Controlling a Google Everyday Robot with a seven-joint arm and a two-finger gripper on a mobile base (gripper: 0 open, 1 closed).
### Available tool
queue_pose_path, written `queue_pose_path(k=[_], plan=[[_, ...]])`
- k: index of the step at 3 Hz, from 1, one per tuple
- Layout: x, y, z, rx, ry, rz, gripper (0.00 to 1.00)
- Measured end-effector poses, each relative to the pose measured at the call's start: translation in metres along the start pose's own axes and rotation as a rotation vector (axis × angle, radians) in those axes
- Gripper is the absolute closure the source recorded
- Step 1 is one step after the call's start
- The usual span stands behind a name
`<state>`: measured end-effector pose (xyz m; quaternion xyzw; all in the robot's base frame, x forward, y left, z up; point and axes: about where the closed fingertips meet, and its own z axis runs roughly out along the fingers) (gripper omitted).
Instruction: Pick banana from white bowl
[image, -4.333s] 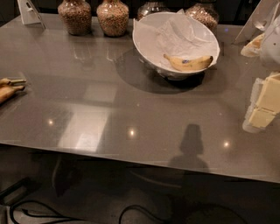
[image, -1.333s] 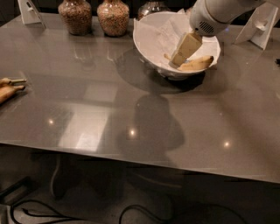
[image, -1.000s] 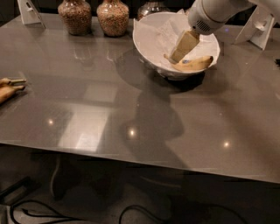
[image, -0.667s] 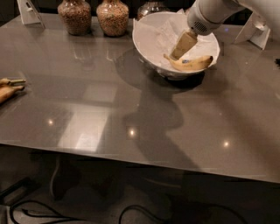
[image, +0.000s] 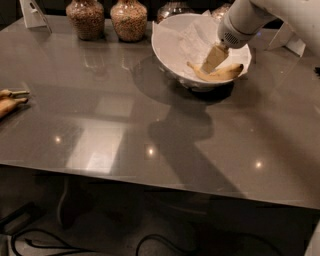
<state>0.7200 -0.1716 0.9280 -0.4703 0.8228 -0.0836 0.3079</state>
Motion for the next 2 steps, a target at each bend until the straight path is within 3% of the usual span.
queue_pose_path(k=[2], plan=[[0.033, 0.012, 0.018, -0.06, 0.075, 0.072, 0.34]])
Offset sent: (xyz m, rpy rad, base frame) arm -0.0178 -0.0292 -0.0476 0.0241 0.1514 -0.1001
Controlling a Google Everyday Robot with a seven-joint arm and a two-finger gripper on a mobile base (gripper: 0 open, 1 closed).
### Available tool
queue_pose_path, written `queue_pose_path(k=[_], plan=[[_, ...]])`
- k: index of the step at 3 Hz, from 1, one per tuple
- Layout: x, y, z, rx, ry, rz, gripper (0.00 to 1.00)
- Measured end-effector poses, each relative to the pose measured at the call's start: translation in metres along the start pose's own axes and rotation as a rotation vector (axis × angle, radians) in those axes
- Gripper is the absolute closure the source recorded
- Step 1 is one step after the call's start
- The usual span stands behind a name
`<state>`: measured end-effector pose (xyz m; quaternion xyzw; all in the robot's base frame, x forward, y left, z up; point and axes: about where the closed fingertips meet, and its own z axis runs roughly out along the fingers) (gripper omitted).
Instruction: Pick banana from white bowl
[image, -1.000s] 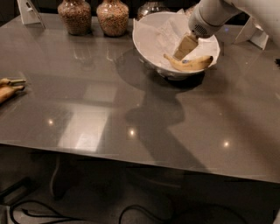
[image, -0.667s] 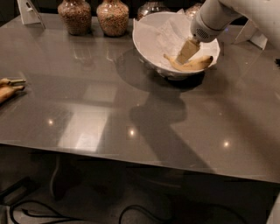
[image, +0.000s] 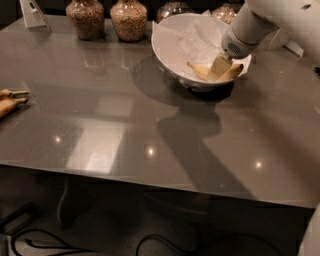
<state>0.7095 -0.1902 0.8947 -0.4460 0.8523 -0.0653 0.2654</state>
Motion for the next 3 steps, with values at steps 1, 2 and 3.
queue_pose_path(k=[1, 2, 3], plan=[[0.01, 0.003, 0.01, -0.025, 0.031, 0.031, 0.38], [0.015, 0.002, 0.02, -0.042, 0.06, 0.045, 0.39], [0.015, -0.003, 0.028, -0.043, 0.092, 0.031, 0.4]])
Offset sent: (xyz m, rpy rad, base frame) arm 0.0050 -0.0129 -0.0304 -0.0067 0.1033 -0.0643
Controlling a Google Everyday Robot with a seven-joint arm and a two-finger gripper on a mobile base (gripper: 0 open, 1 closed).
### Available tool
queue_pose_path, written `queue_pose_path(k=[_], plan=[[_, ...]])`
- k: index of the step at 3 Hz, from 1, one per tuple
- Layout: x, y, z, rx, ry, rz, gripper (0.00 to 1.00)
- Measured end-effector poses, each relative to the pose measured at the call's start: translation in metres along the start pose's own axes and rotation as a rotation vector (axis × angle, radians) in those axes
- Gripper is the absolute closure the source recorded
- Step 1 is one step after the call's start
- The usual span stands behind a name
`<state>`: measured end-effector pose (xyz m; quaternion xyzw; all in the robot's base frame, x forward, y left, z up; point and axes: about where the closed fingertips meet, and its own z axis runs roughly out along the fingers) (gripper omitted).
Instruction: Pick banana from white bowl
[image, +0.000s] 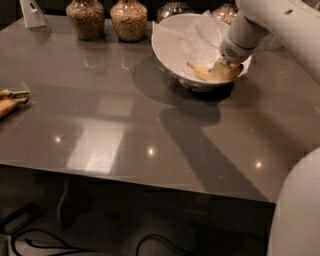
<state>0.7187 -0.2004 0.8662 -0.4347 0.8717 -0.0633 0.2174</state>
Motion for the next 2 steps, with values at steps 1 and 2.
queue_pose_path(k=[1, 2], plan=[[-0.0045, -0.0054, 0.0054, -0.001, 0.04, -0.042, 0.4], [-0.0079, -0.0068, 0.0094, -0.01, 0.071, -0.076, 0.58]])
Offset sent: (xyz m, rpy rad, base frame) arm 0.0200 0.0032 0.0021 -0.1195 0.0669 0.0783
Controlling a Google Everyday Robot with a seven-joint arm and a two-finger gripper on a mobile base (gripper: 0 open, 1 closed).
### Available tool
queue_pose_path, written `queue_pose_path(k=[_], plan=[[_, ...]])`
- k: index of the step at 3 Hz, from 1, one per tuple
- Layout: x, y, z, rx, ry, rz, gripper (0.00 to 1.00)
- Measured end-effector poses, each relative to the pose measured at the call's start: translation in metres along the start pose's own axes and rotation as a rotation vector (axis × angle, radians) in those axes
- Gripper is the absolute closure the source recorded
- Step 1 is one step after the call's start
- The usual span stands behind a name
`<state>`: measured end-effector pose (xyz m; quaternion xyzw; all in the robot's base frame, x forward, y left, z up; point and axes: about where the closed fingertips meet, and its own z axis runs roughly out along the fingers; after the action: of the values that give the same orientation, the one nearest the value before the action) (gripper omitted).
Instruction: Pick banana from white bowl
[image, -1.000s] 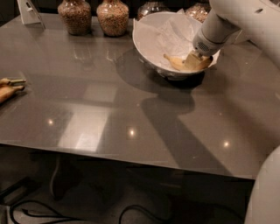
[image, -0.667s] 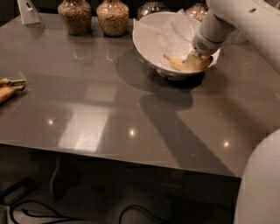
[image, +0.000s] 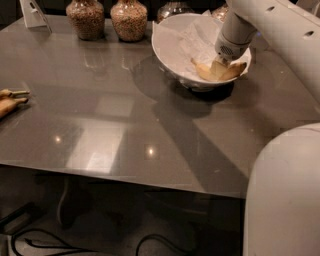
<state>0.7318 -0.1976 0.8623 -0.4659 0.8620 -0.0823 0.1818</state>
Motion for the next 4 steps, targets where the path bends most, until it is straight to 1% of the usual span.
queue_pose_path(k=[1, 2, 3, 4], plan=[[-0.003, 0.002, 0.0, -0.014, 0.025, -0.03, 0.82], [-0.006, 0.006, -0.002, -0.04, 0.041, -0.058, 1.0], [-0.009, 0.008, -0.007, -0.053, 0.044, -0.08, 1.0], [-0.015, 0.009, -0.02, -0.045, 0.026, -0.099, 1.0]])
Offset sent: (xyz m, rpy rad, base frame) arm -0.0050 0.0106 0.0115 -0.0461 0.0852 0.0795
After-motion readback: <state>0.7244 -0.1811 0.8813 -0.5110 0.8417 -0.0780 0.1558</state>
